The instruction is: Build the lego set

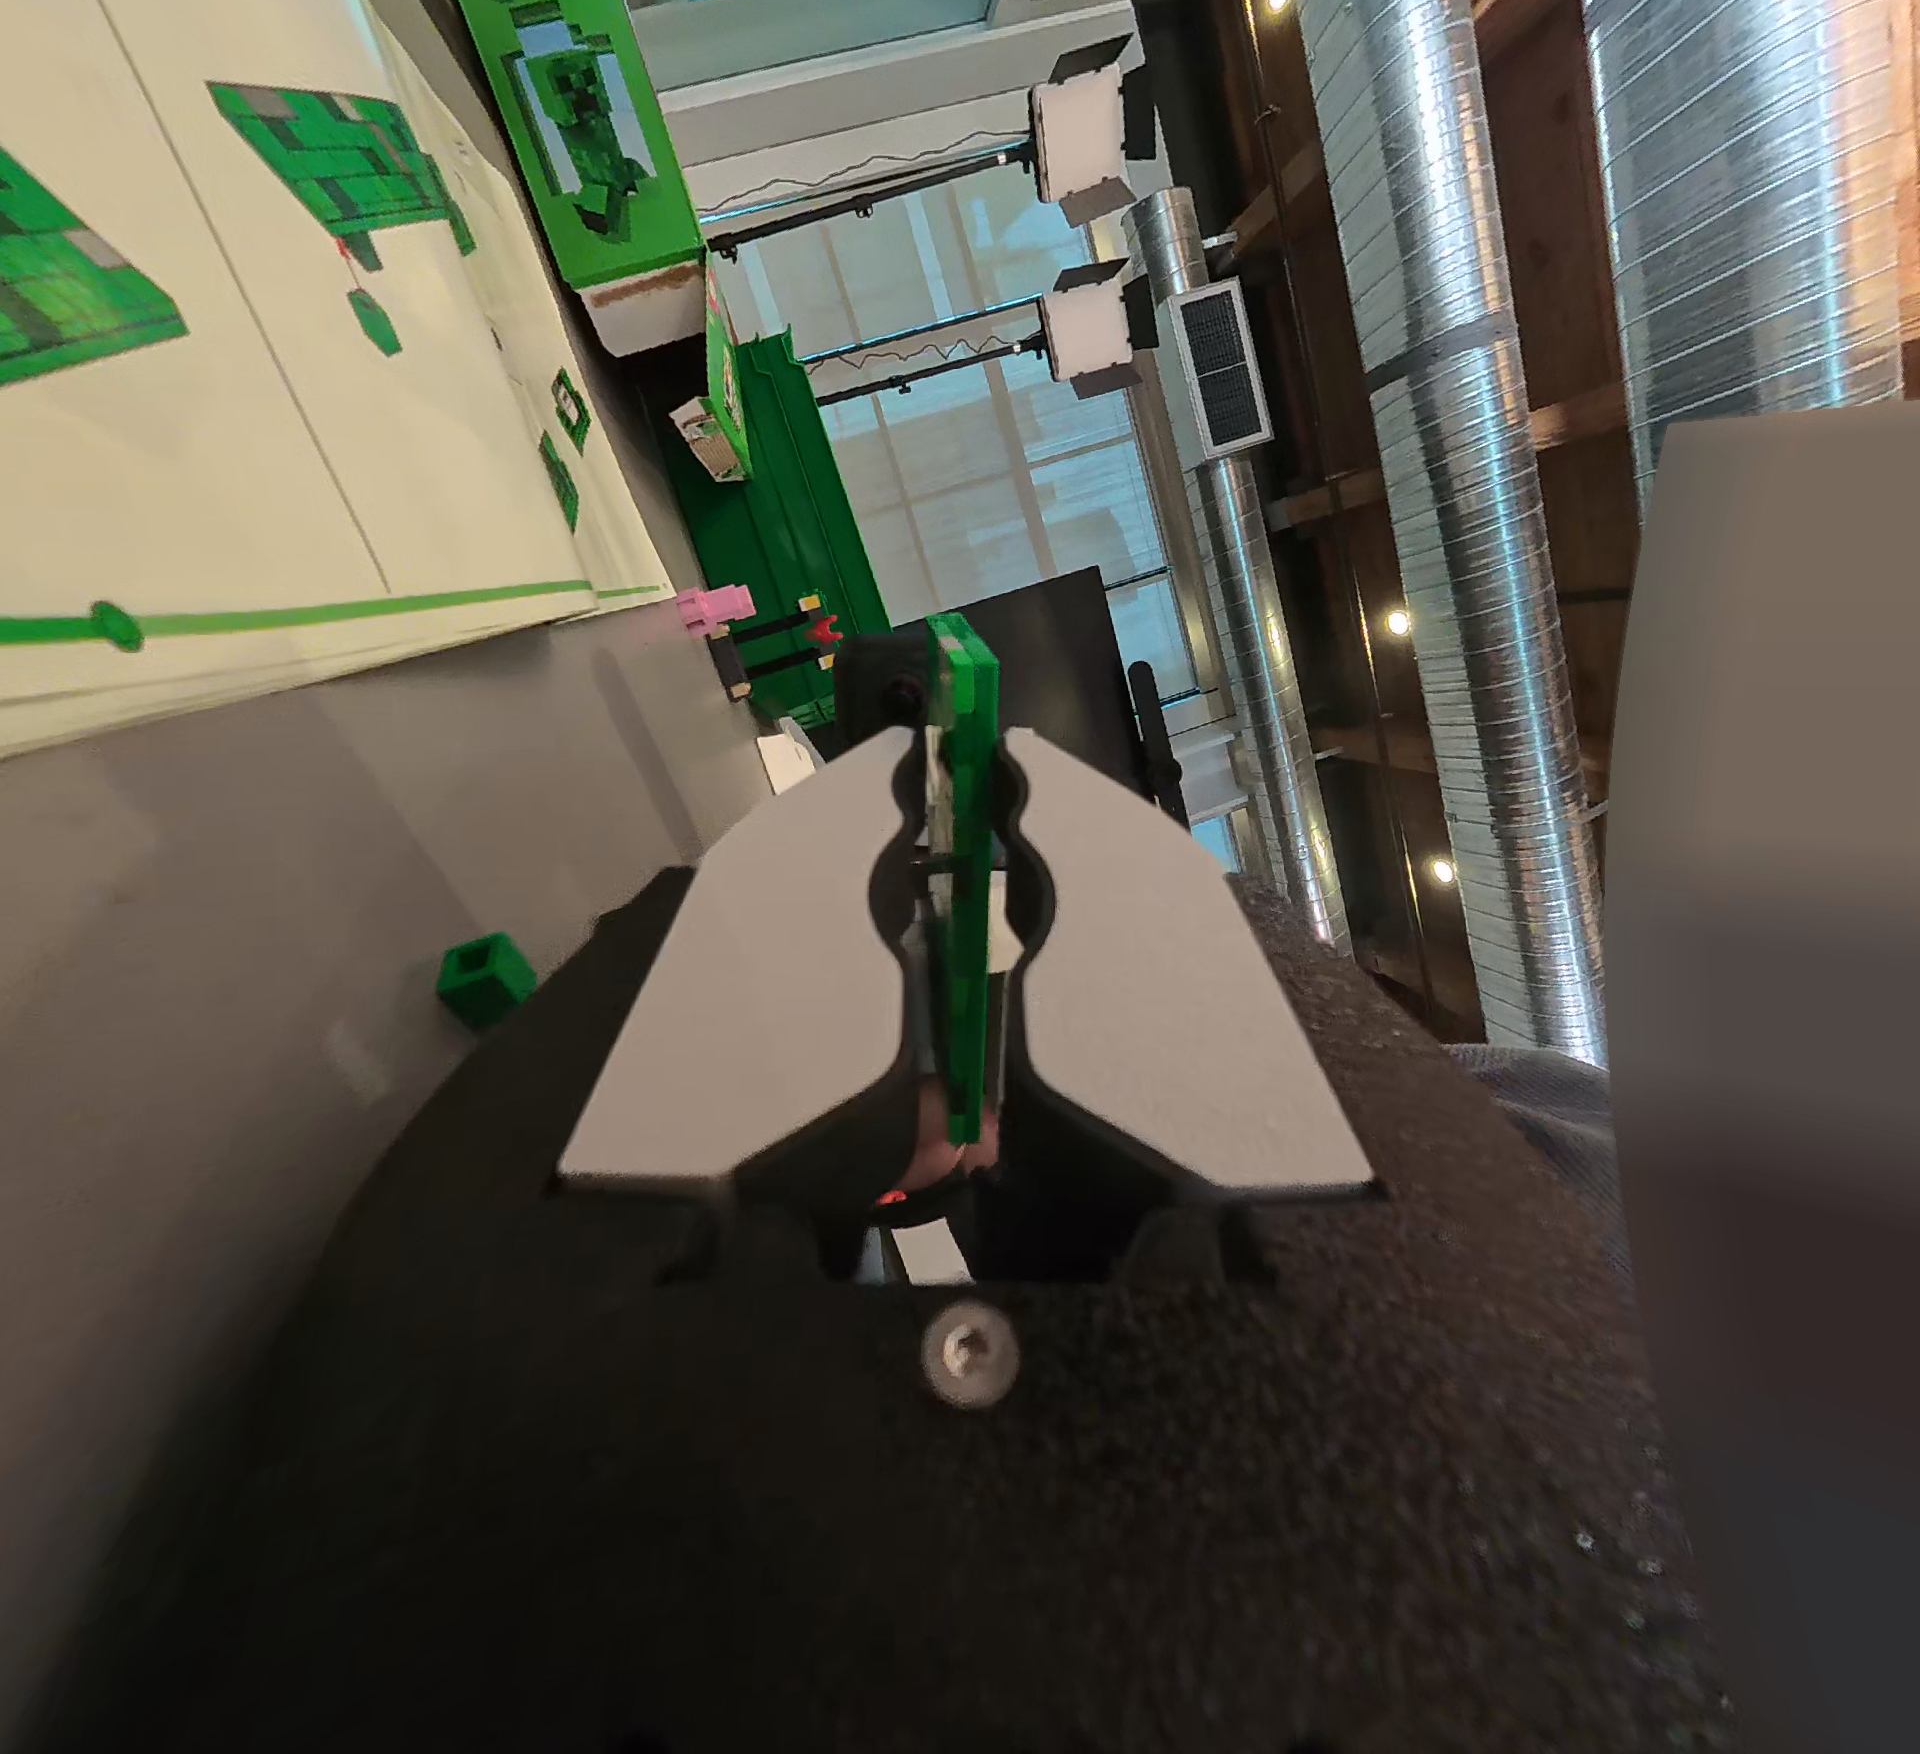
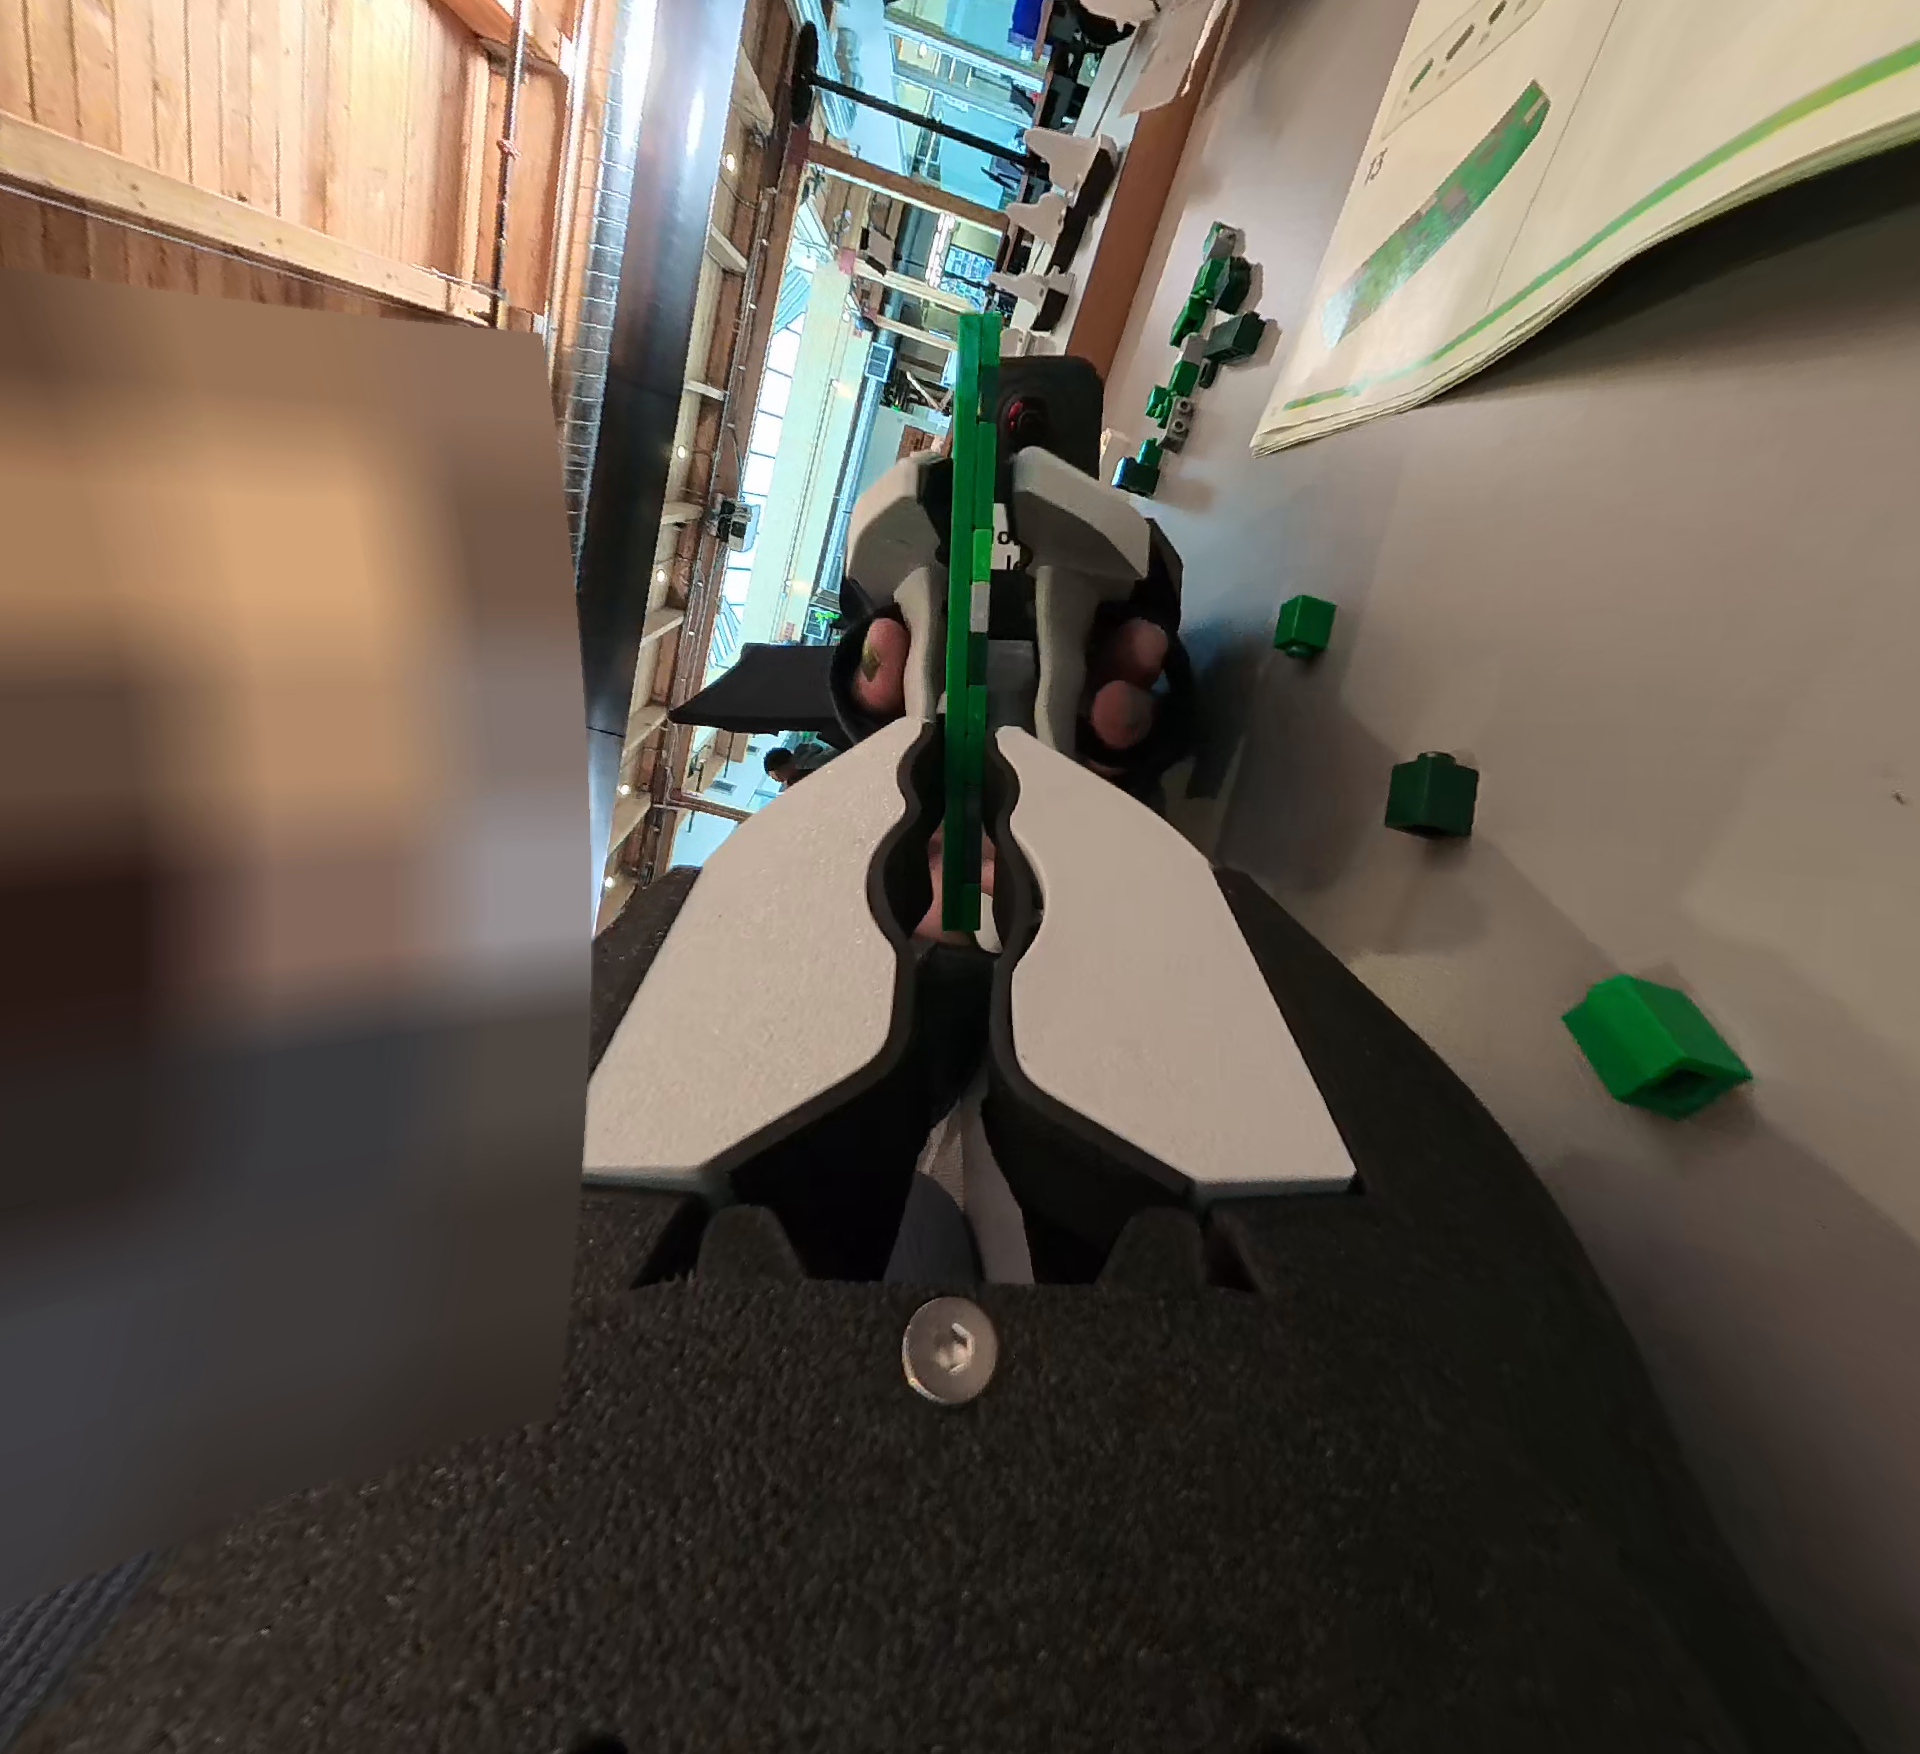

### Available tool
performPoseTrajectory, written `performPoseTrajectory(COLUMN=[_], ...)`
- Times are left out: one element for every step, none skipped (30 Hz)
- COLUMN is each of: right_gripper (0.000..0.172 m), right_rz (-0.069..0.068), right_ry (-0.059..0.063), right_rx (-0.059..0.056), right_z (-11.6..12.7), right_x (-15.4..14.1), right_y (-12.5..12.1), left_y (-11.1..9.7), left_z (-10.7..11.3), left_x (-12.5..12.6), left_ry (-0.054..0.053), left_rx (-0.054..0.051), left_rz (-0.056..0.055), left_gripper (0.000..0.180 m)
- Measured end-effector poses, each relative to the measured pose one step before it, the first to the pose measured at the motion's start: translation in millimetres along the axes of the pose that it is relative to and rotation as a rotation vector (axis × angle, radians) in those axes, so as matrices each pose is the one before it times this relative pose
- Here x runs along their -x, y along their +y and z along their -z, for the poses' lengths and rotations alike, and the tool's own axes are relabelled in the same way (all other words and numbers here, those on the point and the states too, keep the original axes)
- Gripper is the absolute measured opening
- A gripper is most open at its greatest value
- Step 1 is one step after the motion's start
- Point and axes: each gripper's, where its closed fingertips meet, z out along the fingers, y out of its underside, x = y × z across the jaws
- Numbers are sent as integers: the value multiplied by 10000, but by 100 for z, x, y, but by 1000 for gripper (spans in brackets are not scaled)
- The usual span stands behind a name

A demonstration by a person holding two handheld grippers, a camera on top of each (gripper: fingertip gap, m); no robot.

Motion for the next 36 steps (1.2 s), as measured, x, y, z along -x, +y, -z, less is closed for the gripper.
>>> performPoseTrajectory(right_gripper=[6, 7, 7, 6, 7, 6, 6, 7, 7, 7, 7, 8, 11, 14, 15, 15, 14, 15, 15, 17, 19, 19, 21, 21, 20, 19, 14, 10, 10, 9, 8, 8, 7, 7, 7, 7], right_rz=[29, 7, -13, -12, 7, 26, 62, 123, 219, 271, 278, 312, 396, 428, 458, 457, 333, 196, 88, 8, -22, -35, -72, -158, -262, -298, -249, -167, -136, -176, -176, -92, -80, -171, -215, -227], right_ry=[33, 9, -1, 2, 16, 33, 60, 114, 138, 105, 83, 118, 83, 120, 207, 204, 174, 40, -22, -85, -52, -48, -77, -168, -248, -261, -225, -95, -50, -87, -26, 63, -12, -124, -134, -61], right_rx=[-3, 6, 1, -4, 5, 8, 10, 16, 20, 29, 56, 90, 73, 36, 37, 82, 121, 108, 87, 70, 45, 54, 45, 50, 30, 34, 125, 142, -4, -79, -45, -96, -84, -100, -192, -273], right_z=[-16, -14, -9, -7, -10, -17, -5, -4, 13, 28, 45, 63, 112, 176, 228, 230, 210, 144, 68, 19, -19, -63, -105, -152, -191, -202, -210, -182, -71, -15, -9, 28, 39, 46, 75, 138], right_x=[-56, -39, -23, -26, -28, -52, -68, -122, -114, -39, 8, -19, 64, 66, -35, -62, -57, 67, 105, 152, 69, 29, 7, 62, 130, 148, 106, -53, -67, 8, -63, -181, -97, 54, 59, -53], right_y=[-9, 3, -6, -4, 4, 10, 16, 18, 25, 15, 24, 60, 32, -11, -5, 59, 108, 81, 47, 13, -21, -27, -29, -19, -20, -10, 135, 176, -10, -119, -46, -84, -33, -65, -172, -318], left_y=[-18, -17, -17, -4, -15, -1, -4, 8, 20, 22, 28, 39, 15, 9, 43, 76, 58, 34, 48, 48, 27, 83, 128, 138, 129, 135, 87, 30, -61, -80, -56, -5, 32, 47, 92, 136], left_z=[9, 19, 9, 4, 10, 16, 17, 28, 28, 17, 2, 23, 30, 32, 22, -5, -8, -8, -11, -25, -11, -32, -62, -80, -97, -83, -59, -18, 35, 25, 20, -20, -33, -24, -40, -71], left_x=[-1, 7, 32, 36, 32, 54, 80, 160, 198, 119, 91, 93, 105, 67, 35, 39, 16, -16, -52, -52, -59, -82, -120, -211, -198, -60, -43, -55, -32, -109, -158, -145, -80, -28, -45, -34], left_ry=[7, -5, -18, -25, -32, -56, -82, -148, -171, -107, -56, -46, -49, -46, -28, -15, -8, 17, 36, 42, 45, 60, 94, 165, 173, 72, 24, 28, 18, 78, 97, 75, 31, 17, 46, 47], left_rx=[-9, -8, -8, -12, -9, -11, -17, -13, -5, -3, -5, -19, -35, -29, 7, 36, 26, 19, 31, 36, 28, 56, 98, 83, 69, 73, 42, 7, -46, -61, -51, -22, 13, 32, 77, 109], left_rz=[14, 22, 14, 1, -8, -18, -38, -50, -43, -1, 64, 99, 84, 49, 32, 31, 7, -18, -15, -4, -2, -4, -6, 4, 47, 50, -19, -44, -13, -14, -40, -57, -51, -17, 24, 44], left_gripper=[10, 10, 10, 10, 10, 9, 8, 7, 6, 6, 6, 6, 6, 6, 6, 6, 6, 6, 6, 6, 6, 6, 6, 6, 6, 6, 6, 6, 6, 7, 7, 9, 10, 10, 13, 20])
